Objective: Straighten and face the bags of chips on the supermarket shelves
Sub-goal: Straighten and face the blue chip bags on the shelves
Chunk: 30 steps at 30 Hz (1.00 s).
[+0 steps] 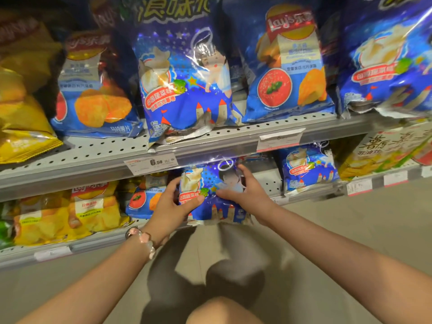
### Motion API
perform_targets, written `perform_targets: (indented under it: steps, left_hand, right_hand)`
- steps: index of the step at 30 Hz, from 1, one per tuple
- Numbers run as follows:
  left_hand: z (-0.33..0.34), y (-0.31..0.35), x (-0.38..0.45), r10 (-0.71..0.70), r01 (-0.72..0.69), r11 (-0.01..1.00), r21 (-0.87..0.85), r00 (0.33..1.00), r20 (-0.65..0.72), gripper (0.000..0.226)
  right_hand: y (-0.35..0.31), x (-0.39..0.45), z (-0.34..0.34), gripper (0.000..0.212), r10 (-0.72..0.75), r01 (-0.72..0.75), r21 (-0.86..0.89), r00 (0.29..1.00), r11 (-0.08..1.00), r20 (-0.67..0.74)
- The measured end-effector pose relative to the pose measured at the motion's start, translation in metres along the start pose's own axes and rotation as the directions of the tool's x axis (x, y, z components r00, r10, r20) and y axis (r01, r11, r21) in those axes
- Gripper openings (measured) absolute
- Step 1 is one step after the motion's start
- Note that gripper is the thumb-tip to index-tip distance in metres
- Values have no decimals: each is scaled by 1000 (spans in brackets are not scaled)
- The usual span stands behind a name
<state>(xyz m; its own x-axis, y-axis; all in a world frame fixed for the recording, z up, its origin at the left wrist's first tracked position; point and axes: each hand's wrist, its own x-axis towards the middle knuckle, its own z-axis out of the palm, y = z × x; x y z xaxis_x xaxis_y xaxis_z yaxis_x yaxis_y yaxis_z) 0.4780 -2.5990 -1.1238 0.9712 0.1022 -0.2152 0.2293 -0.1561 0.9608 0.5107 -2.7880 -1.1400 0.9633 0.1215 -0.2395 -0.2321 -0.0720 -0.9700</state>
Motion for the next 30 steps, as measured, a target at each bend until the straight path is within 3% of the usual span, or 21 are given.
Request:
perform_targets:
  steps: [3,5,7,9,10,11,13,14,16,17,19,23,27,30]
  left_hand:
    - [10,10,3,136,-146,963,224,989,62,65]
    - [12,19,1,284,-326,851,411,945,162,68]
    - [13,32,-2,429,-474,592,651,870,243,63]
    - [17,46,-9,588,-580,265,771,730,347,44]
    - [20,52,-12,633,-600,171,782,675,379,36]
    - [21,59,-17,635,-591,139,795,669,386,28]
    - [21,70,-20,691,-572,140,809,641,334,16]
    - [21,74,-21,751,-575,120,810,586,305,17]
    - [21,80,-22,843,-526,-26,850,446,301,56]
    - [19,82,-19,853,-440,-114,891,416,315,74]
    - [18,87,-14,855,-322,-157,933,429,292,86]
    - [20,81,-8,866,-228,-243,943,388,317,77]
    - [20,76,0,883,-223,-221,949,367,292,68]
    - [20,74,2,882,-212,-195,958,389,266,65]
  right_hand:
    - [-5,5,-21,68,-12,12,-2,995,1000,-95]
    - [-5,11,-41,58,-17,22,28,986,999,-165]
    - [-6,19,-62,59,-36,46,36,972,998,-234]
    - [-6,29,-81,64,-39,32,-29,961,999,-273]
    - [-6,34,-88,66,-31,14,-64,960,998,-278]
    - [-6,38,-94,65,-22,-4,-89,960,996,-280]
    - [-4,48,-103,58,-11,-31,-148,961,988,-278]
    - [-3,52,-104,54,-10,-41,-182,963,982,-270]
    - [2,60,-106,52,12,-67,-218,970,974,-243]
    - [5,64,-105,53,33,-86,-218,972,972,-235]
    - [10,69,-105,58,49,-99,-220,973,970,-226]
    - [21,77,-103,65,40,-98,-285,979,954,-202]
    - [30,80,-103,67,4,-105,-427,973,898,-230]
    - [33,80,-102,72,5,-122,-492,973,862,-232]
